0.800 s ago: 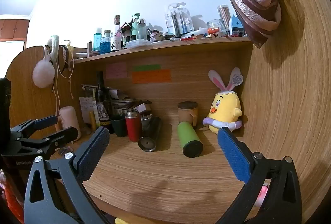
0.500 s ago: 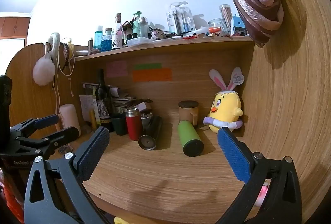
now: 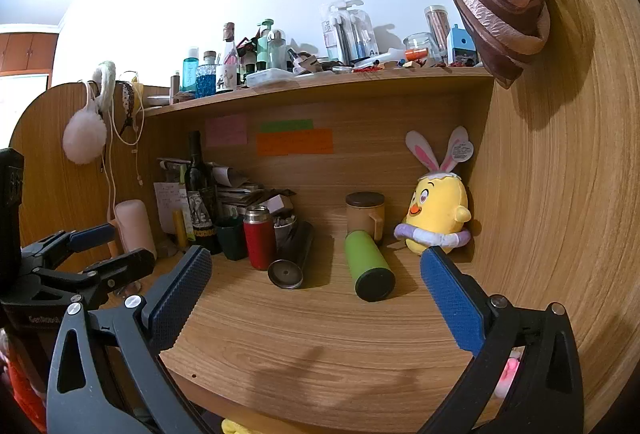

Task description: Flip cup upside down

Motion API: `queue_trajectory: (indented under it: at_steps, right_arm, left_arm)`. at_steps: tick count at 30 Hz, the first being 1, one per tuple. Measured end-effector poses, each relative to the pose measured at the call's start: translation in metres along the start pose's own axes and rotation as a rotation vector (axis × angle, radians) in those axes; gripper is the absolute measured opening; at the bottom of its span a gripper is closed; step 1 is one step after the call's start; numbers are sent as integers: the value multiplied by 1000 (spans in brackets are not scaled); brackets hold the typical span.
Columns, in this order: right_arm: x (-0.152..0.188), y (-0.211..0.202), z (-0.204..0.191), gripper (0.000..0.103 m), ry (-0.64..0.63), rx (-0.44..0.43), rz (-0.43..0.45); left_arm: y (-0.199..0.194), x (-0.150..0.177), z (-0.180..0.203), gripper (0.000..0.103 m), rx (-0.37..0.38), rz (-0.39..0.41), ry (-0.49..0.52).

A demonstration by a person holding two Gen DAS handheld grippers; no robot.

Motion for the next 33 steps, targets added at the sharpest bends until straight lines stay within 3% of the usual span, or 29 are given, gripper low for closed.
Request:
queue_trajectory:
  at_steps: [33]
  right_arm:
    - [3,3,-3,103,-7,-6,-4]
  left_arm:
    - [-1,0,3,103,-8,1,2]
Point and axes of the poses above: each gripper's, at about its wrist camera, not at the fingertips, and y roughly the way its jaws point, z to its right, x to its underside, the point moved 8 cm from there along y, roughly the way its jaws point, and after that the axes turned 8 degrees about -y, right-handed, at the moved point
